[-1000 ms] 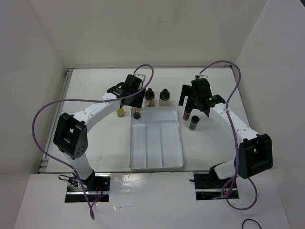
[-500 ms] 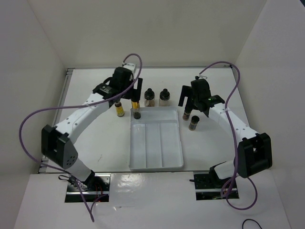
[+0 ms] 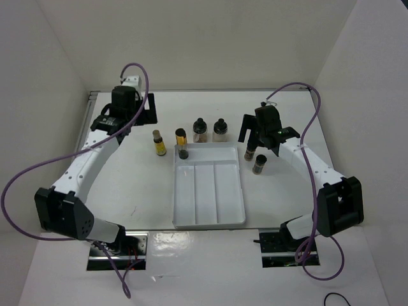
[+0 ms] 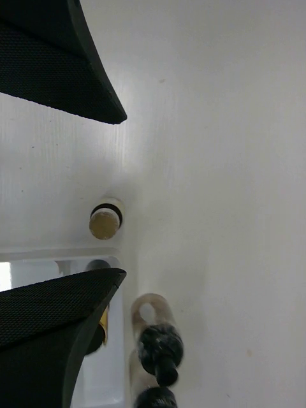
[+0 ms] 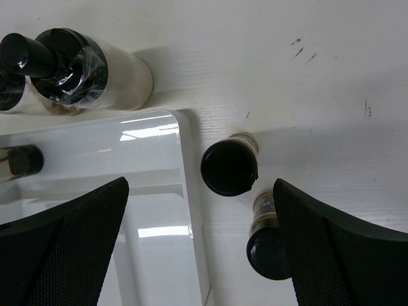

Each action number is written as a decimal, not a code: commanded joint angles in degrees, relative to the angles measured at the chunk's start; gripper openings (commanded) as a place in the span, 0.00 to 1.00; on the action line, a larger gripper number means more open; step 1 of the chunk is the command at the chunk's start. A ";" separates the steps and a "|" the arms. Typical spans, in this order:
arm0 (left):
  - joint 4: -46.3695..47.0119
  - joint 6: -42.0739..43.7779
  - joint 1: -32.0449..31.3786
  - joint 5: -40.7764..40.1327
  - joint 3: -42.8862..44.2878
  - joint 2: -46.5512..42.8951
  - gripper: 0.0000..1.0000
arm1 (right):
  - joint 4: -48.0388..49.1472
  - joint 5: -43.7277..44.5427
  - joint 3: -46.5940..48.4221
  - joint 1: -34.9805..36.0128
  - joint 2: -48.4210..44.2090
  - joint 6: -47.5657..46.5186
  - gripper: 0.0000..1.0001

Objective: Organize the condiment bottles

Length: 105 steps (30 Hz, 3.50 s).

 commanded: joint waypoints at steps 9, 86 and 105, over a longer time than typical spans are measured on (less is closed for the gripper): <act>3.86 -1.29 0.56 5.66 -5.99 6.02 1.00 | 3.12 -0.88 0.03 0.17 0.37 0.38 0.98; -1.17 -0.67 -21.59 6.02 -14.86 -15.07 0.01 | 4.70 2.46 1.00 0.17 7.31 0.38 0.98; 6.67 -4.98 -25.11 -1.99 -16.44 0.31 0.02 | 6.28 1.93 1.00 0.17 10.04 -0.14 0.98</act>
